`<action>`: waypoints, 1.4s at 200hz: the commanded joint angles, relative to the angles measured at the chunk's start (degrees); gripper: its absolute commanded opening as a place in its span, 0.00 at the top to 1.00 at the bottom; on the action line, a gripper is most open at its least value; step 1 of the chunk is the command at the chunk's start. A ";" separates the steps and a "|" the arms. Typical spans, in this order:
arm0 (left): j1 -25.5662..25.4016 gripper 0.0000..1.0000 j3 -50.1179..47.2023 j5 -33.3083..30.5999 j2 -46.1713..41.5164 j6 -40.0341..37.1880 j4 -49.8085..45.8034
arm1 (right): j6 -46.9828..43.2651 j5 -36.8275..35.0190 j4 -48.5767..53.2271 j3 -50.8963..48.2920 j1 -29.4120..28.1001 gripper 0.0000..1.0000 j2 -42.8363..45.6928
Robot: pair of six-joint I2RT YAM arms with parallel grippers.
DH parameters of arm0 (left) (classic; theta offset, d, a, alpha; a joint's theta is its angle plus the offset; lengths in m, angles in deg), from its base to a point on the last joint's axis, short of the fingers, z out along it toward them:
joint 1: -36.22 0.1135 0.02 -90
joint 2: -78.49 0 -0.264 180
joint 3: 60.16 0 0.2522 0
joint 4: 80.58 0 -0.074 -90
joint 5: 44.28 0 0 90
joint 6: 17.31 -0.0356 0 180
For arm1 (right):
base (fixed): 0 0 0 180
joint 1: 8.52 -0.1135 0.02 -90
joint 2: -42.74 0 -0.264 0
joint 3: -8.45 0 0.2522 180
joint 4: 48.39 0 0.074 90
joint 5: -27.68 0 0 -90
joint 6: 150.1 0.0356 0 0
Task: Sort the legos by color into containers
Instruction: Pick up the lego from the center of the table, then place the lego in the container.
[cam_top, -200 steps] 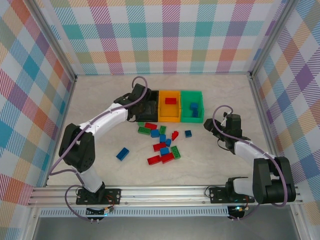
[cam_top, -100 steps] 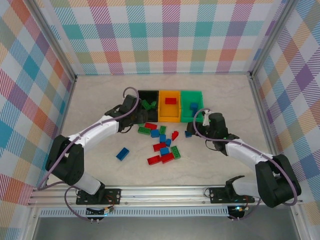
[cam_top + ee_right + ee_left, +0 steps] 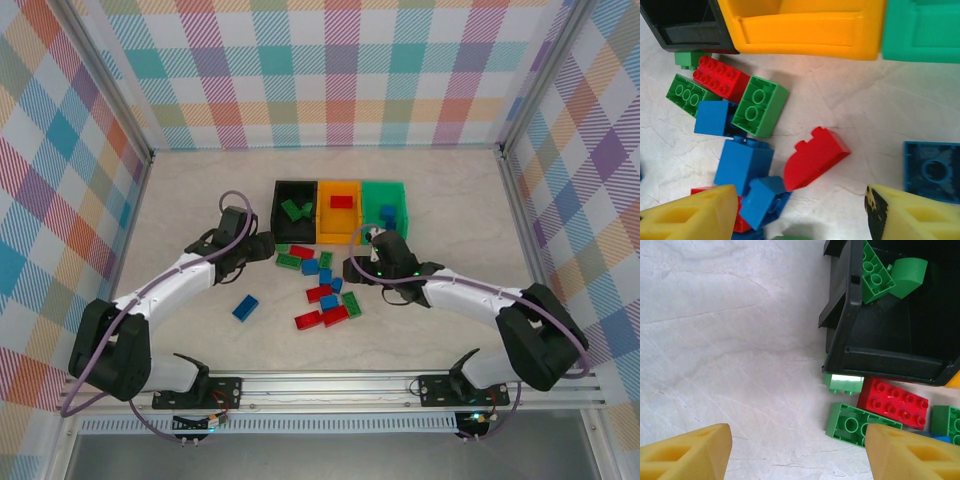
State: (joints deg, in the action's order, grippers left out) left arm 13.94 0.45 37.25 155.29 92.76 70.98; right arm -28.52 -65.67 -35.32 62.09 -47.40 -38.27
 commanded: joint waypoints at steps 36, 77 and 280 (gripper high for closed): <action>0.54 0.30 -2.44 -0.40 -2.75 -3.66 3.70 | 4.60 -7.20 13.04 12.56 -2.50 0.32 -11.70; 0.57 0.30 -6.12 3.28 -3.40 -3.25 6.54 | 4.90 -10.22 17.07 15.54 -2.90 0.33 -15.26; 0.57 0.30 -9.85 8.24 -3.50 -1.80 11.69 | -5.64 -10.29 21.09 34.49 -0.30 0.74 -19.86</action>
State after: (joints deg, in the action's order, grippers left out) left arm 14.03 -8.47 44.05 152.99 90.77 81.39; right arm -29.90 -74.79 -16.09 91.40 -49.65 -56.98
